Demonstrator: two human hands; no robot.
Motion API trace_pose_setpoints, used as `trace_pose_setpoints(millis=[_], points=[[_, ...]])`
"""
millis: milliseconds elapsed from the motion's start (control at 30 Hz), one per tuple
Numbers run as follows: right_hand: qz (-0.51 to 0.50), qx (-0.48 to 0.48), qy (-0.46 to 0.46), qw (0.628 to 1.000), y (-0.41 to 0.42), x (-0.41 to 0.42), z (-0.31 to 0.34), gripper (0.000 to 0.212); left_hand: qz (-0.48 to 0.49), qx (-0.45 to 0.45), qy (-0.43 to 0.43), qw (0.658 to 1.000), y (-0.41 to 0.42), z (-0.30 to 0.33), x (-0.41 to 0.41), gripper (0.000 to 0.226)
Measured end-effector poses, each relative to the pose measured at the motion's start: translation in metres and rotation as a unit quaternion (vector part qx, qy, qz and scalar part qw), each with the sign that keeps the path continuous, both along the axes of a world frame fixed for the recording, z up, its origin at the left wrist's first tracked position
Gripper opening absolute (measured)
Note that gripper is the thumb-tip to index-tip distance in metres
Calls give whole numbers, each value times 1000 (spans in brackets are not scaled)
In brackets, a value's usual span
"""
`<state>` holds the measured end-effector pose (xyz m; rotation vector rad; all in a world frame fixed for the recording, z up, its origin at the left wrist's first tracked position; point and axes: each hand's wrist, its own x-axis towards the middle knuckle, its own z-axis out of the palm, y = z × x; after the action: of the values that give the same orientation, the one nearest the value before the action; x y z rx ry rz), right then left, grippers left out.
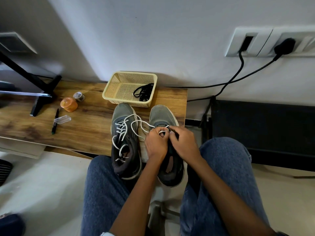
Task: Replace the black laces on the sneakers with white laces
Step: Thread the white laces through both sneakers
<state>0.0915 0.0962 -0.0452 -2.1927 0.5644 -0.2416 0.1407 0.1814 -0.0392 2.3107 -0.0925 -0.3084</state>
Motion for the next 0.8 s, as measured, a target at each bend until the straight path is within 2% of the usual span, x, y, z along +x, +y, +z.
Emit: trace_pose_setpoints(millis=[67, 133, 267, 367, 500, 600, 733, 800], points=[[-58, 109, 0, 992, -8, 0, 1, 29, 5, 1, -4, 1000, 0, -1, -1, 10], [-77, 164, -5, 983, -16, 2, -4, 26, 10, -3, -21, 1000, 1, -2, -2, 9], [-42, 93, -14, 995, -14, 7, -12, 13, 12, -2, -62, 998, 2, -2, -3, 9], [-47, 102, -42, 993, -13, 8, -12, 6, 10, 30, -77, 997, 2, 4, -5, 13], [-47, 87, -34, 995, -13, 8, -12, 6, -1, 75, -98, 992, 3, 14, -14, 20], [-45, 100, -41, 993, -12, 7, -10, 6, 11, 45, -112, 993, 4, 21, -28, 19], [-56, 122, -61, 989, -16, 4, -3, 11, -14, 43, -98, 994, 2, 18, -39, 31], [-85, 175, -76, 978, -17, 3, 2, 11, -18, 39, -90, 995, 3, 17, -39, 27]])
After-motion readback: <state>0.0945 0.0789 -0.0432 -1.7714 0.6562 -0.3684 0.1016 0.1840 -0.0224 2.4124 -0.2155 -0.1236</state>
